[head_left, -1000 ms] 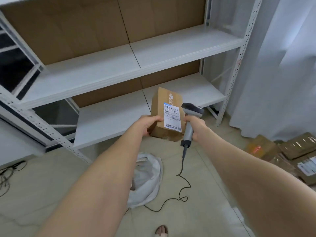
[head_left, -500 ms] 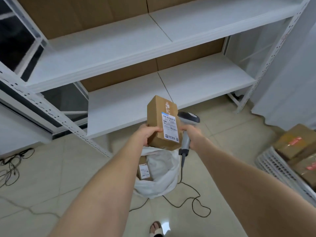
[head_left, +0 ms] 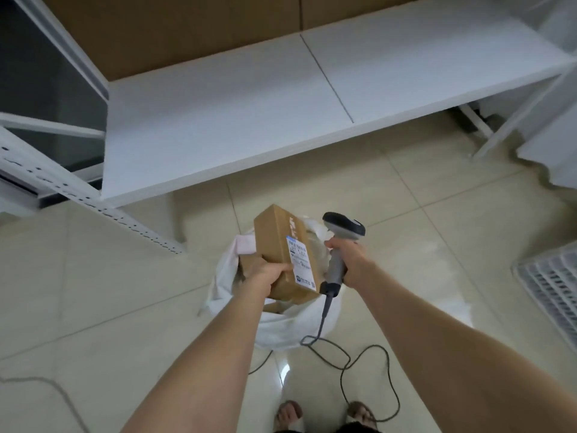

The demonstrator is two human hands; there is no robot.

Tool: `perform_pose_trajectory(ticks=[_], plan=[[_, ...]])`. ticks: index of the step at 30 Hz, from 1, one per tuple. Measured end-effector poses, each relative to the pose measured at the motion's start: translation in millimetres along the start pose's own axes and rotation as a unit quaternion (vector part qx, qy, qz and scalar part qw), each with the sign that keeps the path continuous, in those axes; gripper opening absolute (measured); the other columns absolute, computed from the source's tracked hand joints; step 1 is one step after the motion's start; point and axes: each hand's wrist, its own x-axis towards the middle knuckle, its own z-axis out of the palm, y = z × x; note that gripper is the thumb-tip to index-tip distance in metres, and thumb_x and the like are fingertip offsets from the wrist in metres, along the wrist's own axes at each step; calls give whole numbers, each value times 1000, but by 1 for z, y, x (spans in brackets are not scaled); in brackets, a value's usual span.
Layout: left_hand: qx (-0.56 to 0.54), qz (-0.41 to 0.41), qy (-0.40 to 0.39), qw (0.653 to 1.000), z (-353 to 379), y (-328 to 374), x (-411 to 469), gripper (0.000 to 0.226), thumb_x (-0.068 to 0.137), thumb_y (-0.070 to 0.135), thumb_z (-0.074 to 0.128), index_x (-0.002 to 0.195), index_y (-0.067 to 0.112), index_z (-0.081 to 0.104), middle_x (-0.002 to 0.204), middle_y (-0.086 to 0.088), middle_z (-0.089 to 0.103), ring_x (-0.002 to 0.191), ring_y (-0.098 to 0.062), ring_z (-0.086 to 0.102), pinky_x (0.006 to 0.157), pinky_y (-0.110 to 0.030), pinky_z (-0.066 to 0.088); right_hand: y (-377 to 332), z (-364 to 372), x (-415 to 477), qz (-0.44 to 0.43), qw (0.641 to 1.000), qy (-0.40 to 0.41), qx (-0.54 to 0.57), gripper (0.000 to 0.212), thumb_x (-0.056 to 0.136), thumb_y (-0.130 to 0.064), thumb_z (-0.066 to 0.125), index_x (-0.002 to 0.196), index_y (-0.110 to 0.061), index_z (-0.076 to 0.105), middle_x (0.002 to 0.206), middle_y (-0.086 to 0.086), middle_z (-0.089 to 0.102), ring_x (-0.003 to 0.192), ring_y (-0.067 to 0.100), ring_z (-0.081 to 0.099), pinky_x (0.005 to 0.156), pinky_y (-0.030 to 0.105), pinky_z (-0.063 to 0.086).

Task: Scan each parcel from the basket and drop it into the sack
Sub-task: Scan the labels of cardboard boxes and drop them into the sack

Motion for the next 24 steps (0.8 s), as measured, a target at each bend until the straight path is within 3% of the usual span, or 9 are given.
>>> perform_pose_trajectory(ticks=[2,5,8,11,13,16,19,22,24], plan=[[12,1,10,1000,15,-27,39,63,75,14,80,129,12,47,127,-7,59,115,-29,55,94,-35,45,25,5,45,6,1000,-3,-4,18,84,-10,66,97,-6,55,72,9,53,60,22,54,68,37,55],[35,-19,29,999,32,-60,93,64,72,27,81,128,12,53,125,-6,60,113,-29,56,90,-30,44,53,13,106,27,999,-29,2,13,85,-12,66,87,-8,54,70,9,53,63,25,54,88,52,54],[27,-69,25,997,51,-91,149,67,62,48,76,117,14,60,116,-8,63,107,-32,59,94,-41,49,76,19,159,40,998,-54,-4,20,83,-15,68,94,-7,53,76,10,51,67,26,53,79,48,56],[-2,-88,2,996,73,-110,201,70,59,58,66,113,15,56,109,-7,63,101,-34,61,92,-44,50,93,18,206,51,997,-63,-19,17,85,-17,67,94,-8,55,77,10,54,69,26,55,88,49,54],[-24,-79,1,997,85,-112,228,78,54,61,63,119,18,56,106,-10,65,96,-34,63,89,-47,52,97,19,232,43,996,-68,-24,13,88,-16,64,92,-9,54,76,10,54,66,25,54,70,40,55],[-54,-49,-3,997,103,-124,259,57,73,45,63,118,10,59,108,-12,67,95,-31,65,90,-45,53,101,22,263,26,997,-66,-41,22,85,-18,67,103,-9,57,84,11,60,67,26,58,56,31,49],[32,-49,-33,998,122,-145,266,37,89,17,57,122,3,56,118,-12,63,100,-25,61,87,-30,50,109,23,287,26,996,-64,-63,25,83,-19,67,104,-8,58,84,10,57,66,24,55,54,29,47],[108,0,17,994,131,-157,286,53,88,9,61,136,5,41,131,-12,55,115,-30,57,97,-33,46,121,22,300,47,994,-79,-63,21,83,-20,67,99,-9,58,75,9,58,60,23,56,49,26,47],[163,69,44,983,133,-157,297,67,85,10,64,143,16,31,138,-9,45,119,-32,54,101,-39,45,128,20,309,49,994,-79,-53,32,81,-22,69,109,-9,61,87,11,62,69,26,59,56,30,51]])
